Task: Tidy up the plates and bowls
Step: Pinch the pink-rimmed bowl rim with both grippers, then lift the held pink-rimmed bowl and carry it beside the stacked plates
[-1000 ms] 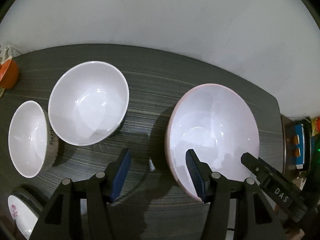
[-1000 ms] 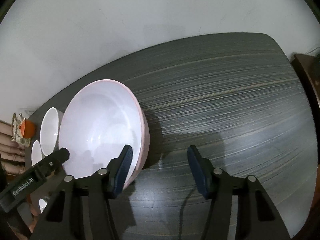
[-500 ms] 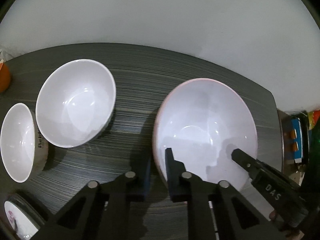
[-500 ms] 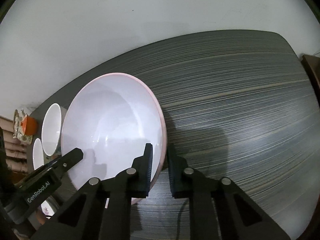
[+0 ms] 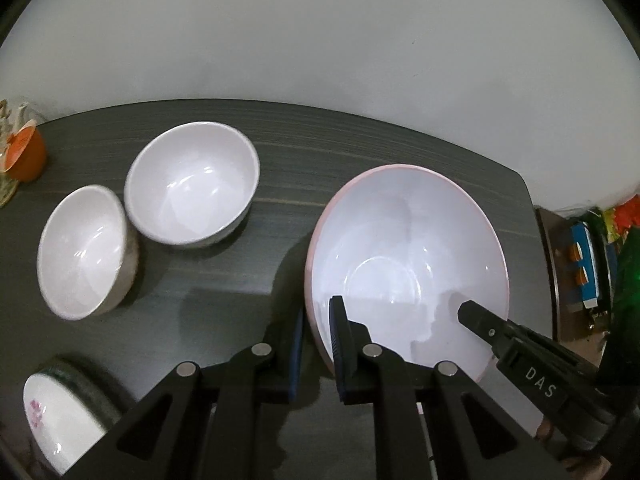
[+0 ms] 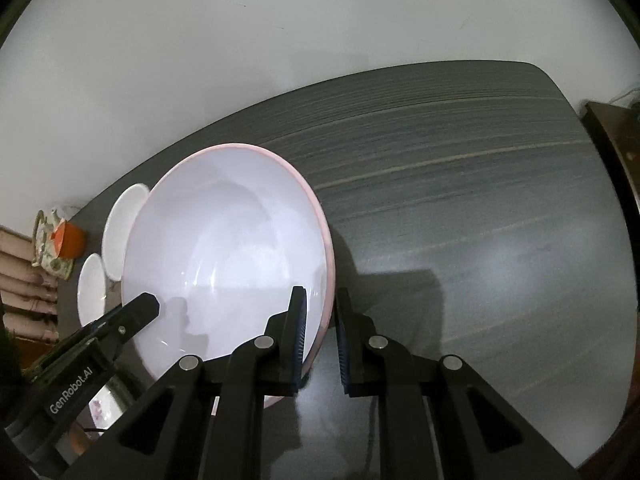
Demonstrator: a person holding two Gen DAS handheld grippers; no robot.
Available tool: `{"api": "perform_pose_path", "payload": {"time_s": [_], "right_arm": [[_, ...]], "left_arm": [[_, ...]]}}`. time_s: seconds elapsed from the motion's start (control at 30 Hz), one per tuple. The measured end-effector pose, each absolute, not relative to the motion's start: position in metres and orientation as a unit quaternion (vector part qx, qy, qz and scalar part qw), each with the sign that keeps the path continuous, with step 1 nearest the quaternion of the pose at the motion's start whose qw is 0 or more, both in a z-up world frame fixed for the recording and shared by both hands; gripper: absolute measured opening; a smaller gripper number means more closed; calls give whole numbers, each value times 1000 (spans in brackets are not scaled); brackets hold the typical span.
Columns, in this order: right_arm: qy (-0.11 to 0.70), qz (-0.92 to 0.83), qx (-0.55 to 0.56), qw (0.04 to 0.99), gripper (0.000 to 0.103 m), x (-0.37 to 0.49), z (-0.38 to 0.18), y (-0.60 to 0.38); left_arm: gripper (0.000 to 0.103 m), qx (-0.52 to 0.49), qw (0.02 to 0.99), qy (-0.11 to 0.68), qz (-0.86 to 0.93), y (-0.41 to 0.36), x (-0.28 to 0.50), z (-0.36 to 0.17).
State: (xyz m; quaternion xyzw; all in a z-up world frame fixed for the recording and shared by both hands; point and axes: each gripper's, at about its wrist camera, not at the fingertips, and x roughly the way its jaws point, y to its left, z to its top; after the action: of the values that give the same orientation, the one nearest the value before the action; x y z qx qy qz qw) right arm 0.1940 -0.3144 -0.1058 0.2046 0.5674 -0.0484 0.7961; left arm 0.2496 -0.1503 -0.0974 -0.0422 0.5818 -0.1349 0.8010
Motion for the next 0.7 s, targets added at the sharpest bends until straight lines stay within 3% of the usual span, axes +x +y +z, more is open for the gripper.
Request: {"api": "perform_pose_path", "payload": {"time_s": [0.4,0.7], "right_arm": [[559,-19,201,804,14,128,-76,-257],[569,-3,188,800,15,75,-83,-220]], "left_arm": [[13,-39,808,570,-142,-89,178,-50],[13,-44,807,574,-129,-51,127,-58]]}}
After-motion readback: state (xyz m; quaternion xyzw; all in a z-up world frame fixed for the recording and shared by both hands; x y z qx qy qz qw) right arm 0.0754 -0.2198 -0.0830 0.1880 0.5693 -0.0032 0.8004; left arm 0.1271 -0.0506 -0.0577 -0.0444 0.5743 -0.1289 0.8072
